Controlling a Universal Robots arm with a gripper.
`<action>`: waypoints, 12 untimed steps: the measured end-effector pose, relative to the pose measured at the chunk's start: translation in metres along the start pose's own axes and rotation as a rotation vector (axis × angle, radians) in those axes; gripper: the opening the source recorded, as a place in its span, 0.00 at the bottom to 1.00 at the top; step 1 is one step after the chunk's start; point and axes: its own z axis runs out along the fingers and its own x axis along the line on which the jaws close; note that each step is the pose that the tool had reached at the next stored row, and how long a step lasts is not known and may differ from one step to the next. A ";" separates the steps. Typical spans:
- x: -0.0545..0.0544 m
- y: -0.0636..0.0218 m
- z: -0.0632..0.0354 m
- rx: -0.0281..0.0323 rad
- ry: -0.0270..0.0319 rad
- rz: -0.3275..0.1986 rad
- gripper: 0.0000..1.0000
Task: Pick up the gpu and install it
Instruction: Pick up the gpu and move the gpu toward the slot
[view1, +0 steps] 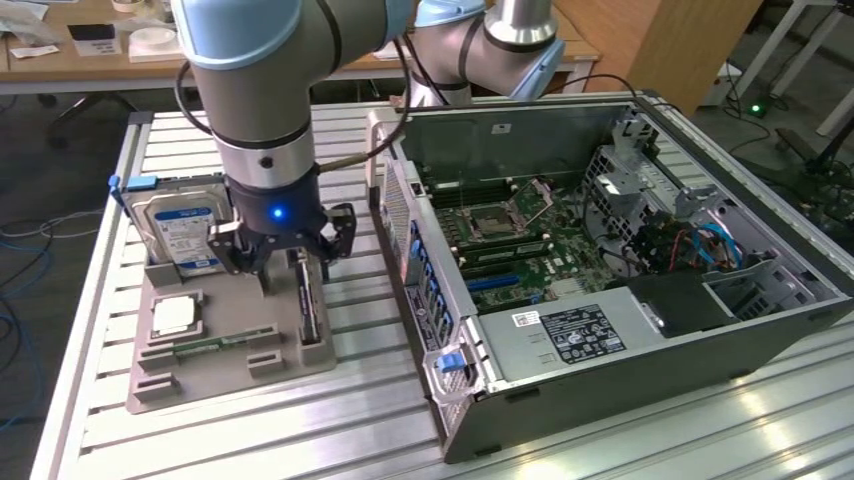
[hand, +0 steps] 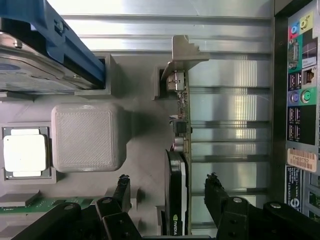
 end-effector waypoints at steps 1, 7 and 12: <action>0.000 -0.0001 0.0014 0.0000 0.0000 0.000 0.71; 0.000 -0.0005 0.0110 0.0001 0.0000 0.000 0.71; 0.000 -0.0009 0.0180 0.0000 0.0000 0.000 0.71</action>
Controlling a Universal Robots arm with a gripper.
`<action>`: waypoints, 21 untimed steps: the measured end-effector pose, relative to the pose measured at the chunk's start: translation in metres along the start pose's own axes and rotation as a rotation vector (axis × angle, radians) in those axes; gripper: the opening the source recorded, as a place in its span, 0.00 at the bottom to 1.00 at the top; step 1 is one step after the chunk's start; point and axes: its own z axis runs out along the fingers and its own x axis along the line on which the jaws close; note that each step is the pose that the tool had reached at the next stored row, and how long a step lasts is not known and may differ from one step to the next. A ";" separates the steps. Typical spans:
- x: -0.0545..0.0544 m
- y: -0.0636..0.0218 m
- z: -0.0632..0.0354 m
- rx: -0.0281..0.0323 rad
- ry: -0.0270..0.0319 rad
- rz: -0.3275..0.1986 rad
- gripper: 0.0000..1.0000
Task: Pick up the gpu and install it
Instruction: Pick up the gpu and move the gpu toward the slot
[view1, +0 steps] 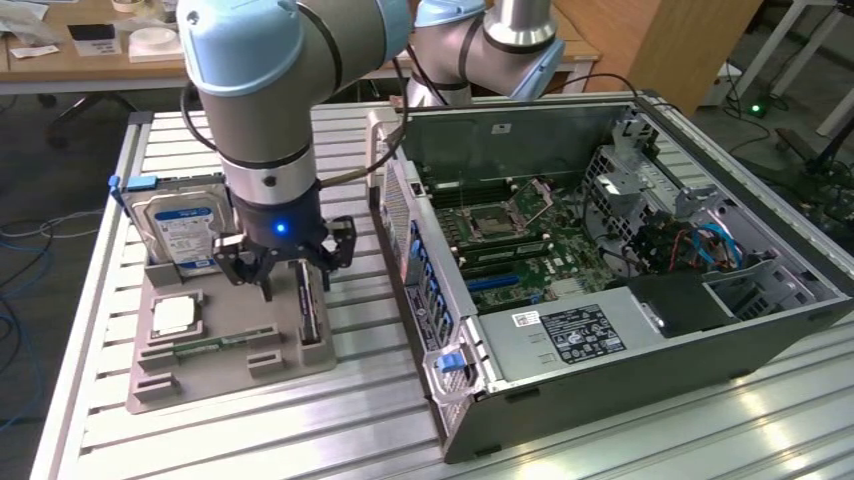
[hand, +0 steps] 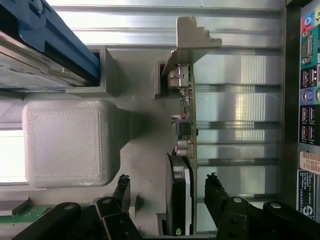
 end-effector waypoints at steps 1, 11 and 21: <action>0.000 0.0000 0.0009 -0.0001 -0.0001 0.000 0.71; 0.000 0.0001 0.0016 -0.0001 -0.0001 0.000 0.71; -0.001 0.0035 0.0048 0.0002 0.0001 0.000 0.71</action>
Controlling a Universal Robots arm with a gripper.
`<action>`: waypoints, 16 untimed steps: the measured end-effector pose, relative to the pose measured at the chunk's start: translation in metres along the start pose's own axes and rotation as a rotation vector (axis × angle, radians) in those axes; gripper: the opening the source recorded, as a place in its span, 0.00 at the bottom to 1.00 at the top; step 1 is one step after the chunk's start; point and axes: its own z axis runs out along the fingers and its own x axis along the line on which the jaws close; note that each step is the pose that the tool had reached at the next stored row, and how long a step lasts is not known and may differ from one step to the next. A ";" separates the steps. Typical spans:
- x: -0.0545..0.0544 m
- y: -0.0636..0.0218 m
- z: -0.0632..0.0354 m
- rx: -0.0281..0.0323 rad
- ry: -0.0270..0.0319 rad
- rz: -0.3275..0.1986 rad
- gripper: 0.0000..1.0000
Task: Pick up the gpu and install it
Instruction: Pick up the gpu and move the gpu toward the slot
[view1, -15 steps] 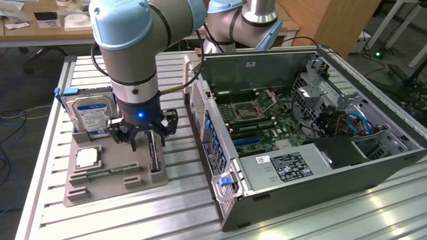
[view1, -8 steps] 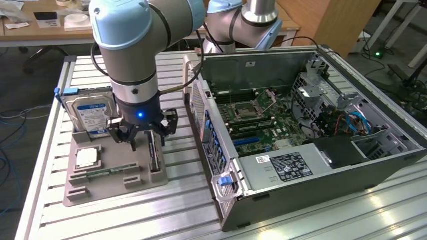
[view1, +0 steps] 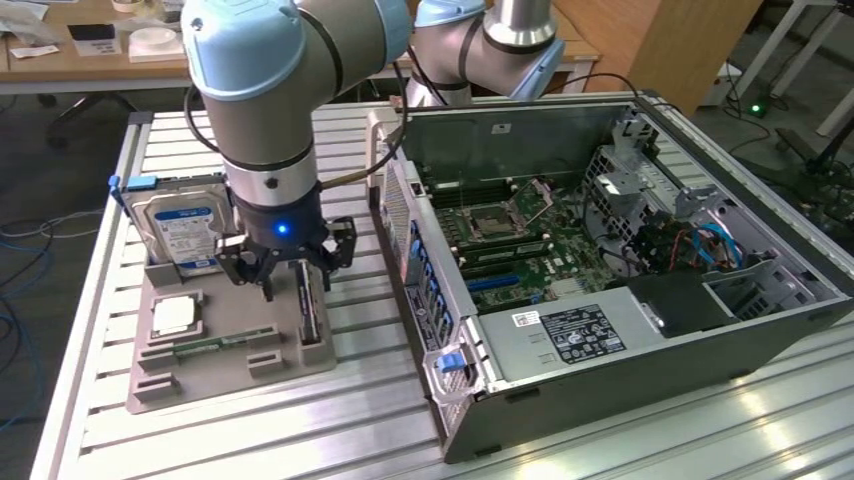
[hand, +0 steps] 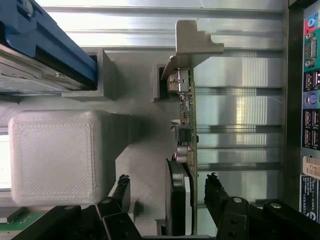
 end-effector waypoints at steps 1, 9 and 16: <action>-0.001 0.0001 0.0004 0.0000 0.0000 0.000 0.71; -0.004 -0.0011 0.0044 0.0000 -0.0003 0.003 0.69; -0.005 -0.0012 0.0045 0.0004 -0.0003 0.003 0.51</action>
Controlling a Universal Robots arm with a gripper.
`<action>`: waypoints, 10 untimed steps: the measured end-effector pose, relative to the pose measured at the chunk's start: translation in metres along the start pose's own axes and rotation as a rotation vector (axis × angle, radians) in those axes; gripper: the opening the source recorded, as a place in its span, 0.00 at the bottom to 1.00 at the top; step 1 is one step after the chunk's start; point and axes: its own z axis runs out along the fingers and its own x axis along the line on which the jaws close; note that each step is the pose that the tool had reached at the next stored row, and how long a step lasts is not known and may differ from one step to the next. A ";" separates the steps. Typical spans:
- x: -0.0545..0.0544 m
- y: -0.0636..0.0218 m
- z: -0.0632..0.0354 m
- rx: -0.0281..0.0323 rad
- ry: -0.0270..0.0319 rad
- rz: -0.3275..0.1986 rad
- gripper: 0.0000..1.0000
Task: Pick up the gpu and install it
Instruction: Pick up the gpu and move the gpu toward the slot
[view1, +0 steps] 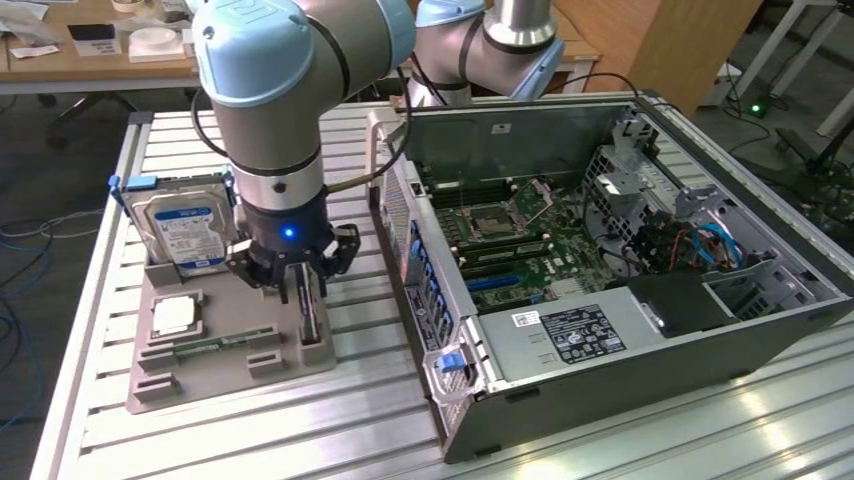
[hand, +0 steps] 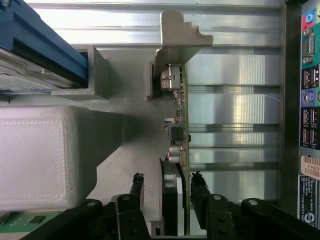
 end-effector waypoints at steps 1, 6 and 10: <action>0.000 -0.0001 0.0000 0.0001 0.0000 0.000 0.51; 0.000 -0.0004 0.0002 0.0002 -0.0001 0.000 0.51; 0.000 -0.0006 0.0001 0.0004 0.0001 0.000 0.43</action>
